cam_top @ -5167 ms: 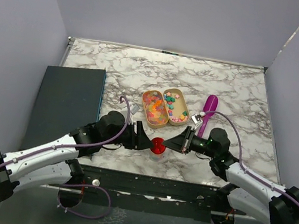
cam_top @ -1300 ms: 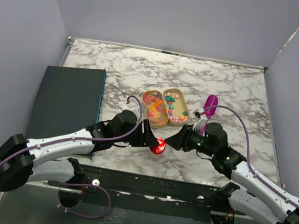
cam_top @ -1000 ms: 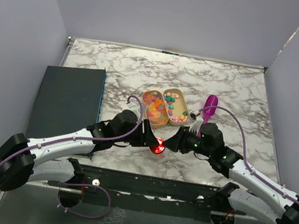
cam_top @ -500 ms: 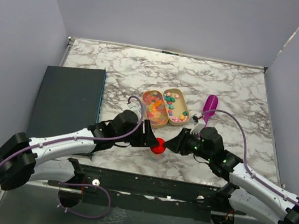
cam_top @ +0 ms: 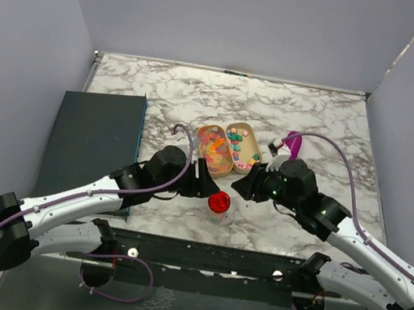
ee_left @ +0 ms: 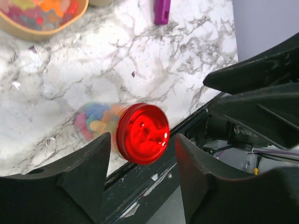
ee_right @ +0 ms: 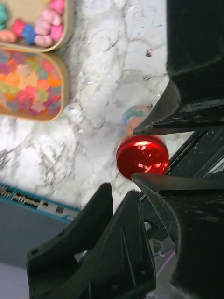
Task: Pack the candies
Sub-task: Close the bottle lid on the packing bottle, then screw the bottle lid onto the packing bottle.
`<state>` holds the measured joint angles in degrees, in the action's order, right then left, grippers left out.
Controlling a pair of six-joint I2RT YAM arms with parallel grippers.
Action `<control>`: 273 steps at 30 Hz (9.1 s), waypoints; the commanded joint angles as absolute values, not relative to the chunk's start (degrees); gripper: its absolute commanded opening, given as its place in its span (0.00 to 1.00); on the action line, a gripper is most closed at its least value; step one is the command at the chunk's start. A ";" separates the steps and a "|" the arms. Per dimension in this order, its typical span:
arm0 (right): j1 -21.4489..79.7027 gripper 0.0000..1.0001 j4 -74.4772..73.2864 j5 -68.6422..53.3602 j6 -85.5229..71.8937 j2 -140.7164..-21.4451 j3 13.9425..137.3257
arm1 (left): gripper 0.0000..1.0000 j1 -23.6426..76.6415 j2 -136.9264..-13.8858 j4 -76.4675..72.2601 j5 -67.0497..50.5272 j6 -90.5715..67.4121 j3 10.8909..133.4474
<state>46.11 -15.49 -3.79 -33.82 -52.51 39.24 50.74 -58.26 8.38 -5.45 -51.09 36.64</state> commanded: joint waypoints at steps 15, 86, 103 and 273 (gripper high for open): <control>54.79 0.03 -19.02 -0.26 -32.29 -60.26 43.29 | 0.00 51.87 -63.63 7.04 -11.28 -47.19 40.31; 53.79 0.69 -23.44 12.02 -25.54 -51.30 40.68 | 0.99 85.99 -103.04 -91.08 44.91 -13.63 6.55; 50.08 0.70 -17.67 1.27 -23.77 -56.48 40.99 | 0.99 79.08 -116.44 -102.09 33.66 -8.25 12.98; 42.54 0.27 -13.24 -16.92 -20.22 -69.32 42.53 | 0.29 64.91 -122.58 -99.59 8.78 -12.53 16.61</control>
<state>42.41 -12.51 -12.67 -20.91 -69.60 44.77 65.30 -117.54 -88.25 12.10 -7.66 19.44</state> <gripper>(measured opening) 0.301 0.663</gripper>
